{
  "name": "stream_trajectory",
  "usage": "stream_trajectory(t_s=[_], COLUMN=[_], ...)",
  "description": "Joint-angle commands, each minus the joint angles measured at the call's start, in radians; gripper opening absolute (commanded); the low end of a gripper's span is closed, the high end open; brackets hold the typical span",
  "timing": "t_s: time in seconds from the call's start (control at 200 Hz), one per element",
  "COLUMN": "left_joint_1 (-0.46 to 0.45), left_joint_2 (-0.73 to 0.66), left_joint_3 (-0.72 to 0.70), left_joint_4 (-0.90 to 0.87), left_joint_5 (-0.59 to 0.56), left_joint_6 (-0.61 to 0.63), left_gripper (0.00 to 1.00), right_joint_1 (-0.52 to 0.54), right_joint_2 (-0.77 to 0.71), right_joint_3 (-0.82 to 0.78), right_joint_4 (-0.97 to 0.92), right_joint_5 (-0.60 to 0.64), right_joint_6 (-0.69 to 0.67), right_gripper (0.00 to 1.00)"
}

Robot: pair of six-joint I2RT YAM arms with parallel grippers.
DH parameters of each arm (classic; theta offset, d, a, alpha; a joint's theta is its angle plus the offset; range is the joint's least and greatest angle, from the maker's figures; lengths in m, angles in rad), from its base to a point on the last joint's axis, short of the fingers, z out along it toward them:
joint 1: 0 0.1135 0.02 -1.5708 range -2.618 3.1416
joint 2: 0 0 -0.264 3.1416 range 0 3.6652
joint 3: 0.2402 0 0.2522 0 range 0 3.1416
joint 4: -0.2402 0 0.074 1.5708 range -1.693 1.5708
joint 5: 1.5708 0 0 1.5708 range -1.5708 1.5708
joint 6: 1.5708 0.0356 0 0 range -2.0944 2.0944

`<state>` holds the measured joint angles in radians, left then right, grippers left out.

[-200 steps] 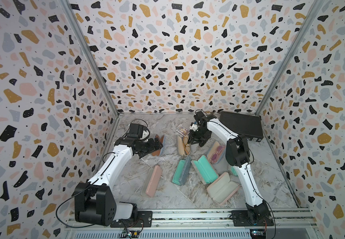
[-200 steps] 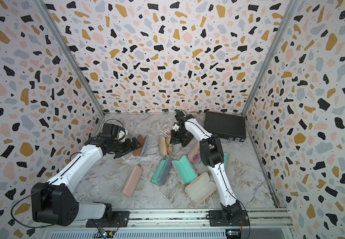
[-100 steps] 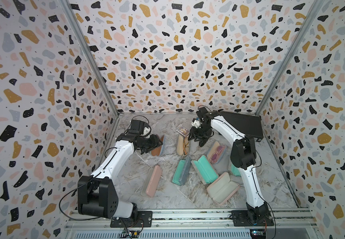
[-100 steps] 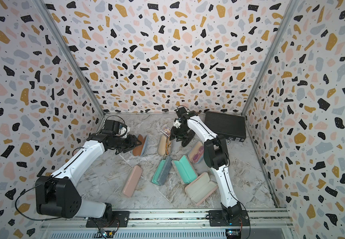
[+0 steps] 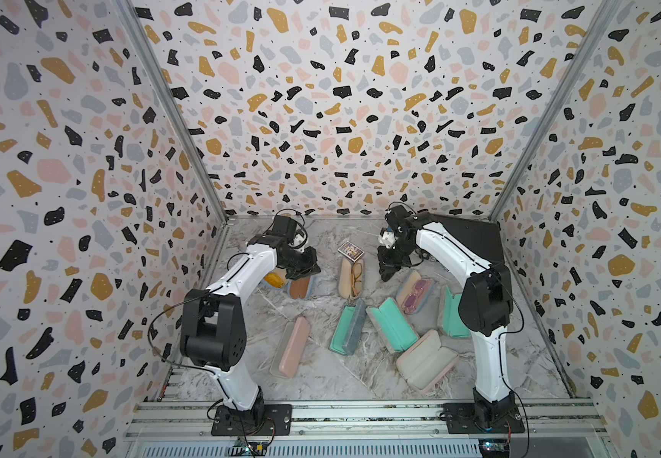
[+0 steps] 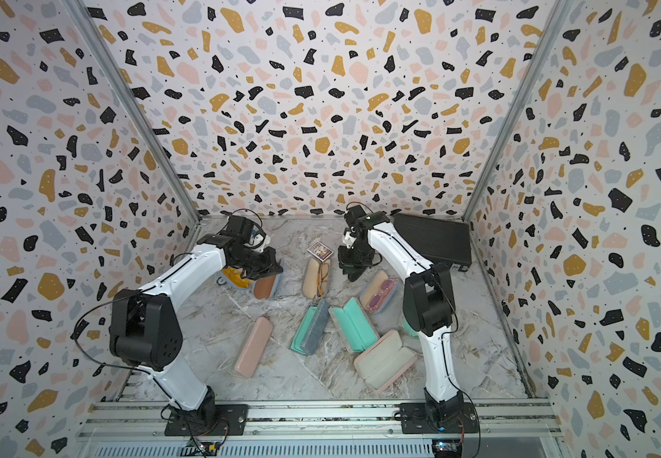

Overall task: Close the glasses case
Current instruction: Close the glasses case at the center of the board.

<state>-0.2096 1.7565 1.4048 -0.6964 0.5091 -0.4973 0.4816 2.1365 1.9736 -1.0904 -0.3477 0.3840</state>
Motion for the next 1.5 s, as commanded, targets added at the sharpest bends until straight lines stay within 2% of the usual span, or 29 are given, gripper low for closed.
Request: stream_trajectory(t_s=[0.0, 0.225, 0.696, 1.146, 1.497], left_joint_1=[-0.015, -0.034, -0.069, -0.119, -0.152], left_joint_2=[0.063, 0.189, 0.374, 0.471, 0.466], left_joint_3=[0.059, 0.129, 0.308, 0.385, 0.405], left_joint_4=[-0.053, -0.078, -0.163, -0.188, -0.205], left_joint_5=[0.018, 0.010, -0.087, -0.084, -0.087], left_joint_6=[0.019, 0.014, 0.034, 0.063, 0.101], left_gripper=[0.00, 0.00, 0.00, 0.00, 0.00], right_joint_1=[-0.002, -0.002, 0.001, 0.026, 0.065], right_joint_2=[0.006, 0.044, 0.185, 0.307, 0.330], right_joint_3=[-0.040, -0.046, 0.084, 0.249, 0.316], right_joint_4=[0.002, 0.044, 0.034, -0.031, -0.060], right_joint_5=[0.023, -0.005, -0.046, -0.071, -0.114], right_joint_6=[0.007, 0.010, -0.016, -0.046, -0.082], right_gripper=[0.00, 0.00, 0.00, 0.00, 0.00])
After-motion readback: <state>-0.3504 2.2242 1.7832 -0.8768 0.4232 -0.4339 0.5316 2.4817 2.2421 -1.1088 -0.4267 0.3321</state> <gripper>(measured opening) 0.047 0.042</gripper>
